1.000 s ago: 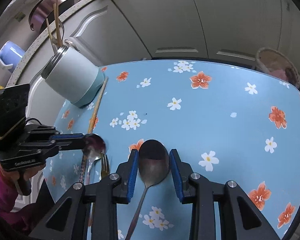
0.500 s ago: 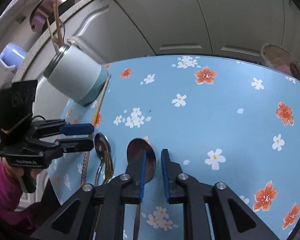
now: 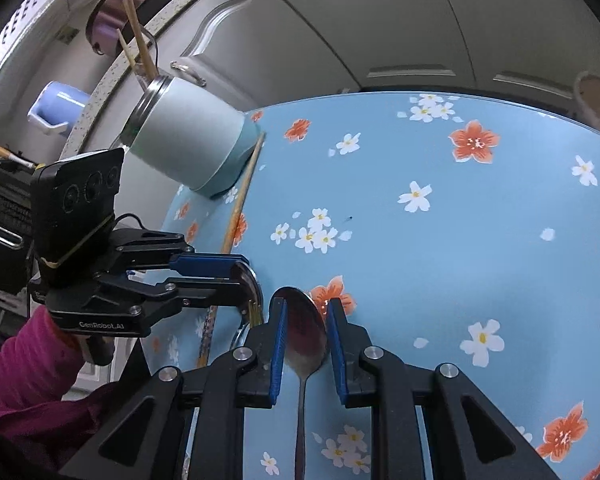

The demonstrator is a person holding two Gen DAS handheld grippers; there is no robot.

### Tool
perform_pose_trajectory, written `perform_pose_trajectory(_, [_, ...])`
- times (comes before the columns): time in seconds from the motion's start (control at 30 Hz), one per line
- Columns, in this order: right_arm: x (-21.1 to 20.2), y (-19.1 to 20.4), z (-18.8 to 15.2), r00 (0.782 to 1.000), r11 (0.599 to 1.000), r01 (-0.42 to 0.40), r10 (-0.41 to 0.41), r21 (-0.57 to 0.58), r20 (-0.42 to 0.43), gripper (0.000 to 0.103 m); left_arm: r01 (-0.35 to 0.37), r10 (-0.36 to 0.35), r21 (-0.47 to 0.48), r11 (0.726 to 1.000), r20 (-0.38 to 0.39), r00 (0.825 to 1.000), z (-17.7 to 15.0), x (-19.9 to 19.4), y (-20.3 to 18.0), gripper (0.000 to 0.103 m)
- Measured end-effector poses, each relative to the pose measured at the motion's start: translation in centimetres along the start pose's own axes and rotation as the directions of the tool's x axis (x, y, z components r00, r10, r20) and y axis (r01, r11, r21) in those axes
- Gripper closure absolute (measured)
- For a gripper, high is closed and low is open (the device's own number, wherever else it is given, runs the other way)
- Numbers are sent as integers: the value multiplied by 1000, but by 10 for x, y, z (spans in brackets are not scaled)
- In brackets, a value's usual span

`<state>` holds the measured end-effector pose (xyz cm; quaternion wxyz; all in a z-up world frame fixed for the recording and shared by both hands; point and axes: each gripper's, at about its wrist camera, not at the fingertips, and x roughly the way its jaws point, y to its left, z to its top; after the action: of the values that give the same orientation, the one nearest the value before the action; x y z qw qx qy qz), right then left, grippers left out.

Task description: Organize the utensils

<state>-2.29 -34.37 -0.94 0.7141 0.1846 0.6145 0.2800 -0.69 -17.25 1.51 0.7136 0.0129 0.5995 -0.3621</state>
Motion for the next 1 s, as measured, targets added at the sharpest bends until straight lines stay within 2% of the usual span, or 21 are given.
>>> perform_pose_trajectory(0.07, [-5,6,-1,999,999,40,-40,-6,7,71,-10,10,1,1000,4,1000,0,-1,-1,86])
perform_pose_trajectory(0.1, [-7,10,-3,998,998,64,-63,-13,15,58,-18,18,4,1000,10,1000,0,0,-1,88])
perform_pose_trajectory(0.17, [-6,22,-6,995,994,97,-96,-48,21,57,-15,15,0,1000,12,1000,0,0,0,89])
perform_pose_trajectory(0.23, [-4,28,-10,987,984,162,-162,-69,15,57,-11,12,-9,1000,15,1000,-1,2,0,93])
perform_pose_trajectory(0.33, [-3,32,-17,968,966,250,-248,-63,35,57,-20,20,-6,1000,35,999,-4,1,-5,97])
perform_pose_trajectory(0.4, [-6,35,-22,965,965,258,-255,-51,52,57,-33,33,-5,999,42,999,-8,-1,-7,98])
perform_pose_trajectory(0.6, [2,58,-34,934,926,358,-354,-120,49,57,-32,34,-28,999,57,998,-13,-8,-3,101])
perform_pose_trajectory(0.67, [9,62,-35,910,898,413,-412,-154,35,57,-33,35,-40,999,57,998,-13,-8,-1,101])
perform_pose_trajectory(0.8, [16,65,-36,886,868,461,-463,-186,35,57,-48,50,-50,998,39,998,-13,-8,-2,101])
perform_pose_trajectory(0.83, [18,66,-34,882,862,468,-471,-193,33,57,-58,60,-56,997,35,998,-13,-7,-2,100])
perform_pose_trajectory(0.9, [22,68,-32,878,857,473,-477,-204,31,57,-71,73,-65,995,34,997,-13,-7,0,90])
perform_pose_trajectory(0.97, [25,71,-30,868,843,490,-496,-221,33,57,-56,60,-79,995,41,997,-13,-8,1,74])
perform_pose_trajectory(1.0, [26,72,-29,864,838,496,-502,-227,34,57,-53,57,-86,995,44,997,-13,-8,1,72])
